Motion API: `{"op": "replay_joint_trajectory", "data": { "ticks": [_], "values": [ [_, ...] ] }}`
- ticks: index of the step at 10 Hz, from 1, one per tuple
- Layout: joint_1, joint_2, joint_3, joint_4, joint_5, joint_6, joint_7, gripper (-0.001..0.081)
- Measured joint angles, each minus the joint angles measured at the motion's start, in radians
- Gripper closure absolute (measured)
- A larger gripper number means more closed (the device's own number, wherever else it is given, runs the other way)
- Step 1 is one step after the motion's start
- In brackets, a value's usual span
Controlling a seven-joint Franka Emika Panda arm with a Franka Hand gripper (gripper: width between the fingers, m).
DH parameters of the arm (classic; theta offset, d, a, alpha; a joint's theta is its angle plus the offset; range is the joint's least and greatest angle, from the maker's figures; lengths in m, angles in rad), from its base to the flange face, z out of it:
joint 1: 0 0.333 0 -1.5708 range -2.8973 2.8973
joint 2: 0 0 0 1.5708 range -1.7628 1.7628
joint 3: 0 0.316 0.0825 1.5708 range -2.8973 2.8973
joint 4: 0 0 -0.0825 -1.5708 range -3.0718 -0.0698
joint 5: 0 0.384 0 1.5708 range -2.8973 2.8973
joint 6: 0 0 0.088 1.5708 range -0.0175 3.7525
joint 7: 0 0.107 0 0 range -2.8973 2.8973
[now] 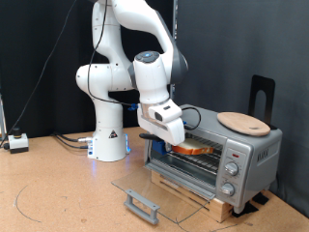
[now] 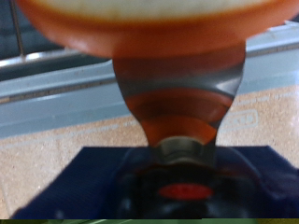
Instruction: Make a piece of toast with the oven
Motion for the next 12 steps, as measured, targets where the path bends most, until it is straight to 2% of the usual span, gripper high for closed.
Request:
{"op": "replay_joint_trajectory", "data": {
  "ticks": [3, 8, 12],
  "values": [
    [-0.036, 0.000, -0.010, 0.007, -0.015, -0.009, -0.003, 0.0395],
    [-0.085, 0.000, -0.061, 0.045, -0.040, -0.061, -0.071, 0.0395],
    [-0.083, 0.000, -0.041, 0.050, -0.039, -0.064, -0.062, 0.0395]
  ]
}}
